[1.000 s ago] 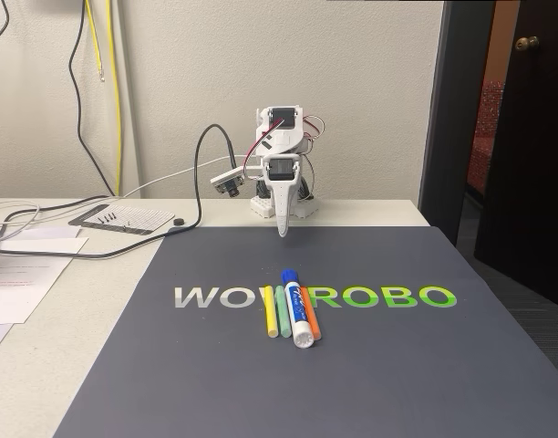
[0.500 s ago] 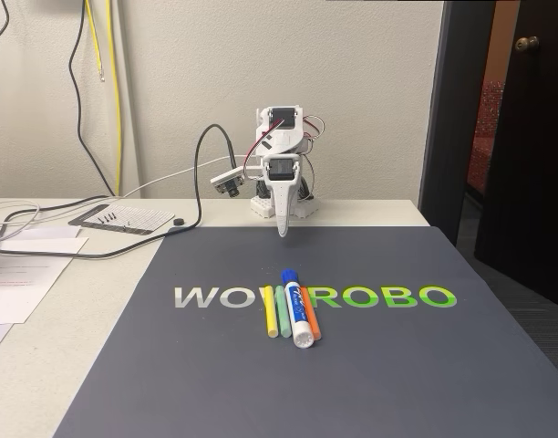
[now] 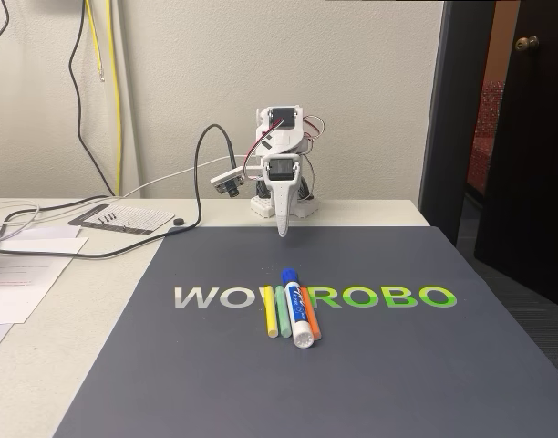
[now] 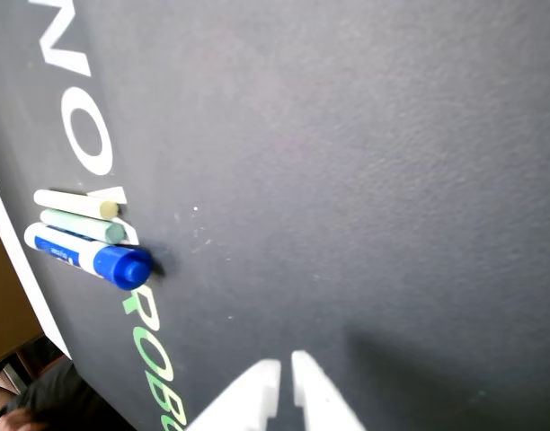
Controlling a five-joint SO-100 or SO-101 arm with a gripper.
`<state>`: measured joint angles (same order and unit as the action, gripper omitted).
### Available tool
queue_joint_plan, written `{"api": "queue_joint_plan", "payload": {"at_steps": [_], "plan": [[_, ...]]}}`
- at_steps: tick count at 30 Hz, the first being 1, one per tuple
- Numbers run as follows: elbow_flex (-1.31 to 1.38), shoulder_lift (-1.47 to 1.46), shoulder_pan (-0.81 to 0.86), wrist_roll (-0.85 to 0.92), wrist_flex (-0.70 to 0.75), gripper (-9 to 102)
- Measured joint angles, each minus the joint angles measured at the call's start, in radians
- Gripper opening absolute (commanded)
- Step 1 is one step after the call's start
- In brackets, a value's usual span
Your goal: Pick up the blue marker.
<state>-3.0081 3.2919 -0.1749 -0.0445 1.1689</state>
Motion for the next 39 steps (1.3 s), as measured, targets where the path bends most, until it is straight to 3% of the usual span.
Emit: {"api": "queue_joint_plan", "payload": {"at_steps": [11,17,28,35,39], "plan": [[0.081,-0.025,0.0,0.04,0.0,0],[0.356,-0.322,-0.017,0.135,0.029,0],[0.963,-0.819,-0.069,0.594,0.091,0],[1.068,-0.991,-0.078,1.014,0.02,0],[1.118,-1.089,-0.075,1.147,0.012,0]]}}
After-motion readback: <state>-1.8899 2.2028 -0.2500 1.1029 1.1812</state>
